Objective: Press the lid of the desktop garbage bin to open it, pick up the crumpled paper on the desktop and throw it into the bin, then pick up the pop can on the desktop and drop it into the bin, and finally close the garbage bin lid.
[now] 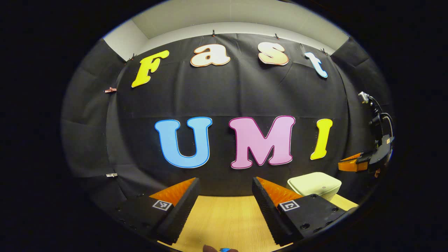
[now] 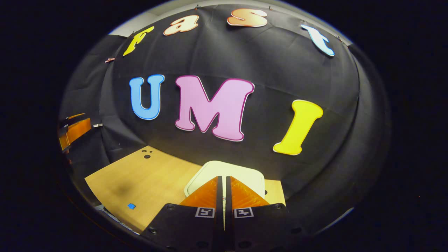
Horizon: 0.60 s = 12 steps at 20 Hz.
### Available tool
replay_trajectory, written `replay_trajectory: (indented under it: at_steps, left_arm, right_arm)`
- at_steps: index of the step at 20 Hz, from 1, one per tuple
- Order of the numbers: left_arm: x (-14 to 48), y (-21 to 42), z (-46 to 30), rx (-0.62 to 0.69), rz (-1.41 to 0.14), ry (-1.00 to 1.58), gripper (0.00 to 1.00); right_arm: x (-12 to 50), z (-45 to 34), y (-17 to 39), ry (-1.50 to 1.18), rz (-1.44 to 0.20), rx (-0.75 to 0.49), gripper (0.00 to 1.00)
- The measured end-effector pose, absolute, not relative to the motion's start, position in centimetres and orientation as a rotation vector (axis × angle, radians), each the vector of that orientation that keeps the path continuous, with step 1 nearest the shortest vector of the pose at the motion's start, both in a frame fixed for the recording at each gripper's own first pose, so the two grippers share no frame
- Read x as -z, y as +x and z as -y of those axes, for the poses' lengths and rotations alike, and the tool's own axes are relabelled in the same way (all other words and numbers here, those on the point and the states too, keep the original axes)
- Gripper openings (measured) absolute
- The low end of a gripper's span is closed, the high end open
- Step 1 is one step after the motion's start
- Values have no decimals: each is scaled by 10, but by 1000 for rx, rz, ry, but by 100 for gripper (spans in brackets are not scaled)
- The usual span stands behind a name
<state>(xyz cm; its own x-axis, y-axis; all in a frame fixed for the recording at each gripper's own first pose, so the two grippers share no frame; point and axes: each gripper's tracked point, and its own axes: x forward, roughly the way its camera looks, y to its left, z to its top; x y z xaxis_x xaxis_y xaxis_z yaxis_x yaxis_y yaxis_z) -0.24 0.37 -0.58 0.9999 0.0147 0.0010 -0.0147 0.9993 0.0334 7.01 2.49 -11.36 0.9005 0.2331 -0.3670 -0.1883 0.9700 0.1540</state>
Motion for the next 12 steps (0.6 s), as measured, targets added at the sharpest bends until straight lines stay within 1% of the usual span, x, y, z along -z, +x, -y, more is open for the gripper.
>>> replay_trajectory:
  at_steps: [5,9,12]
  left_arm:
    - [11,-4,-10,-24,-8,30,95]
    - [15,-4,-14,-32,-23,27,95]
    - [17,-5,-15,-33,-28,28,95]
  right_arm:
    - [157,-32,90,127,-500,-236,6]
    - [192,-40,97,140,-584,-241,5]
    - [208,-44,98,153,-618,-243,5]
